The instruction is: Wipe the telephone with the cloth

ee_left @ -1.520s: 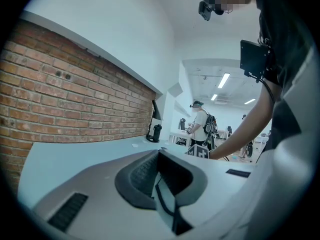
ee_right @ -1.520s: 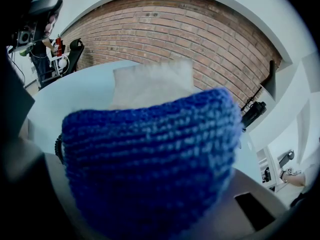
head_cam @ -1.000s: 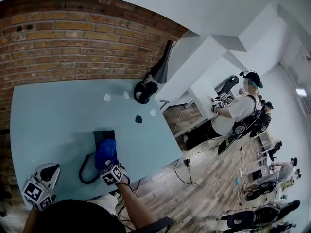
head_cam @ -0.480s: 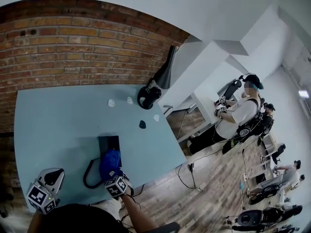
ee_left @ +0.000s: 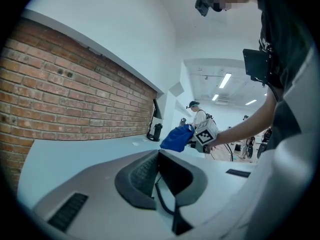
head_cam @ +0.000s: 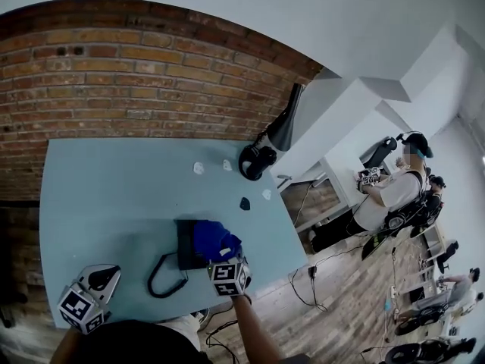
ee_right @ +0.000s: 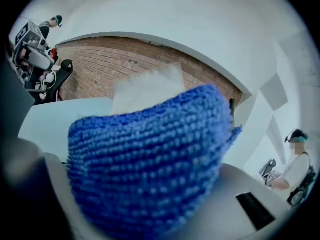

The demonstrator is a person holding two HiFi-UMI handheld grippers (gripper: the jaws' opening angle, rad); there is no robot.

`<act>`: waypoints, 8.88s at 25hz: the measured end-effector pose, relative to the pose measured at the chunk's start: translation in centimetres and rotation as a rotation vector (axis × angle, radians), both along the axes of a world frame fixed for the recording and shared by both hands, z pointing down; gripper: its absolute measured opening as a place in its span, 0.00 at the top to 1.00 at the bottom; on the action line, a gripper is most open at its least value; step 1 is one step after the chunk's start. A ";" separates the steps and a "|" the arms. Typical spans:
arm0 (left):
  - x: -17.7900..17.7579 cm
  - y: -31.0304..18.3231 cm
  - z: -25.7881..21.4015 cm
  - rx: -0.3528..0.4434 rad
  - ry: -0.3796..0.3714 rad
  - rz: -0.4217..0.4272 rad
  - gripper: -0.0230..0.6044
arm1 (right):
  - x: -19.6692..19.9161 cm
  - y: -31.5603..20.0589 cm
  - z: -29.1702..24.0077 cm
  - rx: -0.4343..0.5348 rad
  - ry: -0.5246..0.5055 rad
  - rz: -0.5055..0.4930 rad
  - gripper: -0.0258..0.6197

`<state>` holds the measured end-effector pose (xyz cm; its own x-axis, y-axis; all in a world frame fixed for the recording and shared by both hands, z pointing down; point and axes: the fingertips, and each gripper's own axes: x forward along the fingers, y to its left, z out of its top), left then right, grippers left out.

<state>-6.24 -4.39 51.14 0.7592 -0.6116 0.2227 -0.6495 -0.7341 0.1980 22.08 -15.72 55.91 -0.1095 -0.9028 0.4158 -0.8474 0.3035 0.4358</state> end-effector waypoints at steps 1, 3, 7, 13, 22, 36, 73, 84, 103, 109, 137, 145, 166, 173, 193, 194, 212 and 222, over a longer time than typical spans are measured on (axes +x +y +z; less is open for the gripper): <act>-0.1 -0.1 -0.1 0.000 -0.001 -0.002 0.98 | 0.5 -1.1 -1.4 0.028 0.028 0.002 0.83; -0.3 -0.1 -0.2 0.000 -0.002 -0.010 0.98 | 1.3 -3.0 -3.4 0.061 0.087 0.010 0.83; -1.1 -0.5 -0.3 -0.008 0.005 -0.042 0.98 | 2.2 -5.8 -3.9 0.040 0.207 0.025 0.83; -2.2 -0.8 0.3 -0.025 0.004 -0.075 0.98 | 0.8 -7.3 2.8 -0.156 0.416 -0.042 0.83; -3.3 -1.5 0.9 -0.046 -0.018 -0.083 0.98 | -1.8 -7.0 11.7 -0.417 0.281 -0.086 0.84; -2.0 -1.4 1.3 -0.034 -0.033 -0.041 0.98 | -1.9 -5.6 12.0 -0.408 0.058 -0.029 0.84; -0.5 0.3 1.7 -0.042 -0.045 0.026 0.98 | -3.1 3.0 15.9 -0.416 -0.015 0.006 0.84; 0.0 0.5 1.8 -0.046 -0.050 0.052 0.98 | -3.0 5.4 17.1 -0.445 -0.012 0.022 0.84; -0.6 0.9 2.3 -0.056 -0.042 0.019 0.98 | -0.7 9.4 16.2 -0.515 -0.384 0.119 0.84; -0.8 0.7 2.6 -0.066 -0.040 0.015 0.98 | 2.9 3.6 6.8 -0.258 -0.339 0.109 0.84; -5.3 -1.1 3.6 -0.116 -0.007 -0.160 0.98 | 1.3 -6.9 10.9 -0.467 0.151 0.025 0.85; -3.1 -0.8 3.7 -0.100 -0.023 -0.097 0.98 | 1.2 -5.7 11.6 -0.434 0.081 0.052 0.85; -2.6 0.0 4.0 -0.095 -0.035 -0.061 0.98 | 1.0 -0.9 14.0 -0.457 0.012 0.100 0.85; -2.2 0.2 4.1 -0.103 -0.036 -0.040 0.98 | 1.0 1.1 14.8 -0.469 -0.001 0.113 0.85; -1.6 0.5 4.7 -0.123 -0.039 -0.009 0.98 | 0.5 5.3 16.9 -0.511 -0.056 0.137 0.85; -1.5 0.6 4.7 -0.126 -0.039 -0.008 0.98 | 0.6 5.6 17.0 -0.535 -0.093 0.152 0.86; -2.4 0.4 5.0 -0.138 -0.040 -0.018 0.98 | -1.5 -6.7 3.3 -0.412 -0.286 0.016 0.82; -5.5 -0.1 4.6 -0.152 -0.036 -0.103 0.98 | -3.4 -8.1 10.3 -0.474 -0.201 0.093 0.82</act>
